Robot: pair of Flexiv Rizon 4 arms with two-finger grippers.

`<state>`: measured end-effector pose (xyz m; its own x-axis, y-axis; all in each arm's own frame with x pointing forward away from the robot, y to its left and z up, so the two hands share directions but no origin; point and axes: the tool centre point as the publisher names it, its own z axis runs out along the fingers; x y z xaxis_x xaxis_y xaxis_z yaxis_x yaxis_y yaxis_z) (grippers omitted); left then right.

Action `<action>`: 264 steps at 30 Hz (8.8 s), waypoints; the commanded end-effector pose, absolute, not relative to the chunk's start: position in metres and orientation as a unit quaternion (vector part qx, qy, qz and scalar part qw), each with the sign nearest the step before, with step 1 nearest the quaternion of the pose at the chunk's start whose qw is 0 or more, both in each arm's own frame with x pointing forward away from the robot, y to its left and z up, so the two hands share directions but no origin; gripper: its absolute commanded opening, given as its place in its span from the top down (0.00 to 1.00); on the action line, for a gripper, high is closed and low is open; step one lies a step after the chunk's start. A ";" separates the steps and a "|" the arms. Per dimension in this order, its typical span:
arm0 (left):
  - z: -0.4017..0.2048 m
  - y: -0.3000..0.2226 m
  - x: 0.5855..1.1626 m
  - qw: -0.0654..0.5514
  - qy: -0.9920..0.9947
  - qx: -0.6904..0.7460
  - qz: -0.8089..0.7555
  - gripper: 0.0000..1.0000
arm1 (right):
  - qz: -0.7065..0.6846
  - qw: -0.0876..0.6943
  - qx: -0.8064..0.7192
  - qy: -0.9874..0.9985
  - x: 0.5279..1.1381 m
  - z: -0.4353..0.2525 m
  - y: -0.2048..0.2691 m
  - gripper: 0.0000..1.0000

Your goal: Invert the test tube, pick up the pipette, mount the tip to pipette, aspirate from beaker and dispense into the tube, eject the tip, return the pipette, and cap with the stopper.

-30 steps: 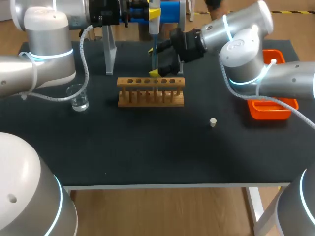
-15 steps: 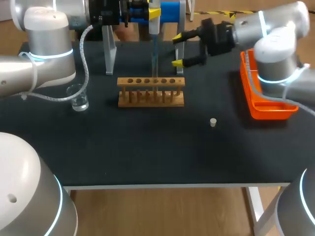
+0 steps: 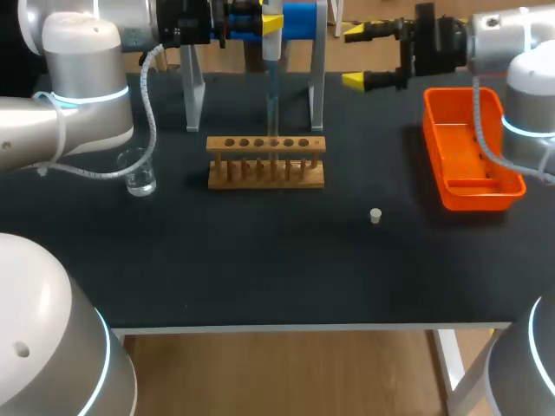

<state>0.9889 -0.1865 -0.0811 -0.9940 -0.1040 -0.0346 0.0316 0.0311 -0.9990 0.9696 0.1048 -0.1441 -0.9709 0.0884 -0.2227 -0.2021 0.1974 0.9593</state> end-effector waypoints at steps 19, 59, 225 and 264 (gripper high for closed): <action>-0.080 -0.187 0.989 0.049 0.717 -0.025 -0.695 1.00 | 0.687 0.072 0.011 0.723 0.967 -0.045 0.098 0.00; -0.080 -0.187 0.989 0.049 0.717 -0.025 -0.695 1.00 | 0.693 0.021 -0.022 0.720 0.978 0.014 0.208 1.00; -0.080 -0.187 0.989 0.049 0.717 -0.025 -0.695 1.00 | 0.653 0.014 -0.057 0.755 0.970 -0.214 0.182 0.00; -0.080 -0.187 0.989 0.049 0.717 -0.025 -0.695 1.00 | 0.550 0.038 -0.024 0.834 0.993 -0.282 0.249 0.00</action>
<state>0.9888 -0.1866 -0.0813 -0.9939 -0.1043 -0.0351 0.0321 0.0304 -0.9990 0.9939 0.2446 -0.2795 -0.9959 -0.0070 -0.0901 -0.0857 0.3895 0.9170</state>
